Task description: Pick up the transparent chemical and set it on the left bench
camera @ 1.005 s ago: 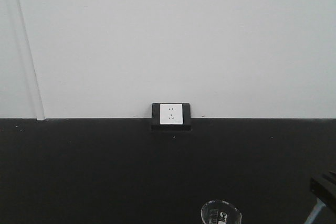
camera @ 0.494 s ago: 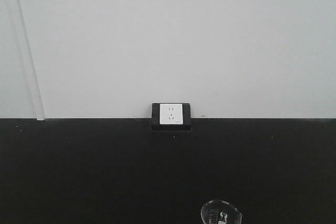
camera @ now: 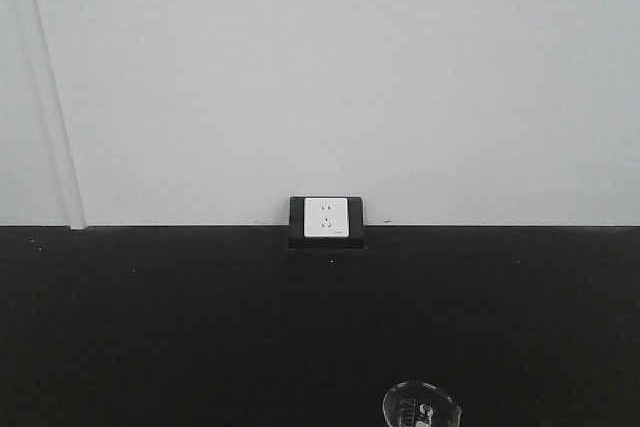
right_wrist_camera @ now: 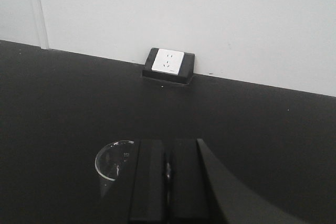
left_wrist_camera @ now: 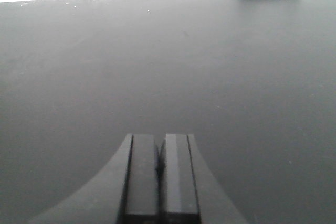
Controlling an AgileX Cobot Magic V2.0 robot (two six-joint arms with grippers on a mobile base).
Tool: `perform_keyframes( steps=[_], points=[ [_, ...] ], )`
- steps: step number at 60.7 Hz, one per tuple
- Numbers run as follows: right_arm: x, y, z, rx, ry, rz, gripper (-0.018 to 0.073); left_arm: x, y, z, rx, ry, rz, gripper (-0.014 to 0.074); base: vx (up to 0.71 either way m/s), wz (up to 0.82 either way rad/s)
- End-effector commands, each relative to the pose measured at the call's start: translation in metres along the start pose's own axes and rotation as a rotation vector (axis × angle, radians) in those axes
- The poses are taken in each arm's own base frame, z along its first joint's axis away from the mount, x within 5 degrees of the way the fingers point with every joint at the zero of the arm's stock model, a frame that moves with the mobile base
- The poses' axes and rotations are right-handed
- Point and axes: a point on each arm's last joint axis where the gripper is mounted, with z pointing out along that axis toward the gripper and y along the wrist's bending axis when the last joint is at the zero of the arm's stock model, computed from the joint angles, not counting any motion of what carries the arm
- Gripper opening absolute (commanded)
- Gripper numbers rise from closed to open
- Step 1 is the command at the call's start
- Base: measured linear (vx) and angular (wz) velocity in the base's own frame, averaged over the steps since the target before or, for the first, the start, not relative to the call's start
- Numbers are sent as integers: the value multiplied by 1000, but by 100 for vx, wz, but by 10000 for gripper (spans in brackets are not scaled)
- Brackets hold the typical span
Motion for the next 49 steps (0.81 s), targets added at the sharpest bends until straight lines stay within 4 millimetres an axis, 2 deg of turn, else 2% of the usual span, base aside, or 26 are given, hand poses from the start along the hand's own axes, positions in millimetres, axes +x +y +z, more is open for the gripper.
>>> perform_keyframes(
  steps=[1,49],
  points=[
    [-17,-1,-2,4,-105,-7,-3,-3,0,-1,-2,-81,-9,-4,0,0],
    [-17,-1,-2,4,-105,-7,-3,-3,0,-1,-2,-81,-9,-4,-3,-2]
  ],
)
